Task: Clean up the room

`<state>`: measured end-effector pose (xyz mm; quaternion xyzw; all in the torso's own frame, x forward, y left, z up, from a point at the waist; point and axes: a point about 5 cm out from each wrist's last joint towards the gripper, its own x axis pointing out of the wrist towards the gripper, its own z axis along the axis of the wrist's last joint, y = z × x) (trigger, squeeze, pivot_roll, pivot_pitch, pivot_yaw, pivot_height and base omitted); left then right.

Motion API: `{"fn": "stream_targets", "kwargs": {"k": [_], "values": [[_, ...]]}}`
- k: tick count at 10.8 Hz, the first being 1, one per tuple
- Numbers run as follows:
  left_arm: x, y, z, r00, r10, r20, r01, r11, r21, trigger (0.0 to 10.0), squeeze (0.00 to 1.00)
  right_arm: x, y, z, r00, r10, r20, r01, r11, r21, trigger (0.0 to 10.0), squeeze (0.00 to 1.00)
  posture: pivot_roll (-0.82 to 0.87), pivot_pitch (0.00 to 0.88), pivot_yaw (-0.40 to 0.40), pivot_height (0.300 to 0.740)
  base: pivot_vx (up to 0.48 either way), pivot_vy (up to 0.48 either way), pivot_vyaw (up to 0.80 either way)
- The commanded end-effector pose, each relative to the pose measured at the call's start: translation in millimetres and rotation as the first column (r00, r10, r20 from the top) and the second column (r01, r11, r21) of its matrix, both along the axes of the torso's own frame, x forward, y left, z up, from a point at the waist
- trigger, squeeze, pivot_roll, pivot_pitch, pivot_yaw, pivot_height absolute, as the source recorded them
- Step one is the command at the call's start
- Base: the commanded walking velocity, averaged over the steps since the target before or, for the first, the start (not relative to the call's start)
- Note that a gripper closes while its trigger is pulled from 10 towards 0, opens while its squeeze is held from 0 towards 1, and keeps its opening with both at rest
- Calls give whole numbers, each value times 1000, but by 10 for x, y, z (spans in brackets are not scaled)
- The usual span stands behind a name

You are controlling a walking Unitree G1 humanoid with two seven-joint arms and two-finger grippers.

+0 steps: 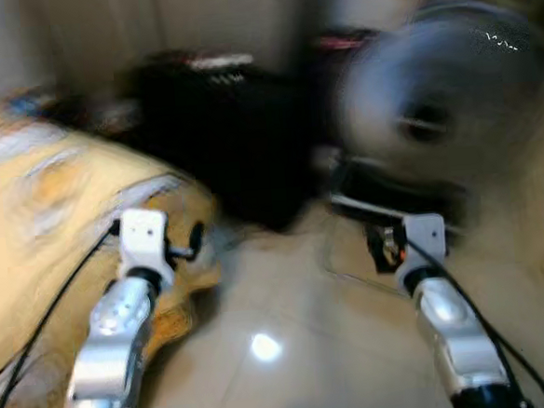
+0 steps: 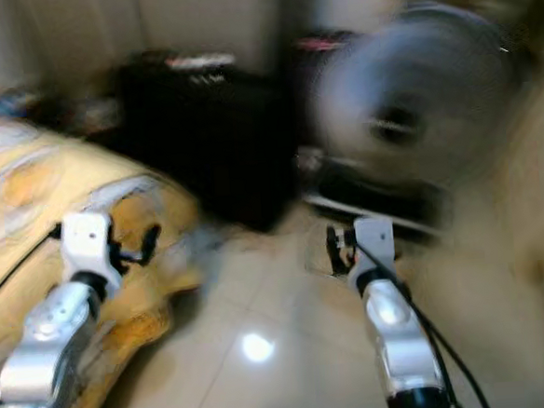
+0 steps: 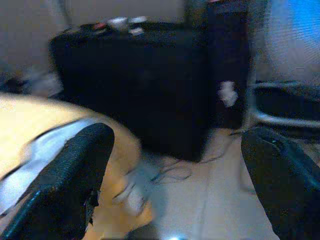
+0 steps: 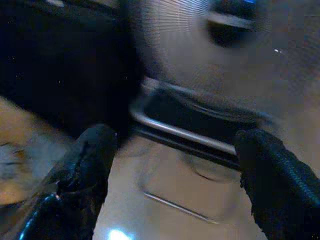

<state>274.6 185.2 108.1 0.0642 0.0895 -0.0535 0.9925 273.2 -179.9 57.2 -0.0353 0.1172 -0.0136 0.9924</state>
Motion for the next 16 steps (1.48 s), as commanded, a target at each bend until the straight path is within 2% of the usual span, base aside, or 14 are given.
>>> {"fn": "stream_targets", "kwargs": {"k": [1,2,9,16], "values": [[24,-47,11,1000,-11,11,11,1000,-8,10000,86,11,-92,28,1000,-30,3,30,1000,-8,10000,0,-45,0,11,740,319,0,-800],[29,-18,11,1000,0,14,0,1000,-6,10000,86,18,-103,37,1000,-29,8,29,999,-18,10000,0,-44,0,9,740,322,0,-800],[70,-19,38,999,18,28,-18,1000,-13,10000,90,68,11,168,993,77,95,-77,997,-9,10000,0,-53,0,11,740,359,0,0],[84,-31,35,999,16,28,-16,1000,-16,10000,90,87,10,157,992,90,90,-89,996,-14,10000,0,-52,0,12,740,431,0,0]]}}
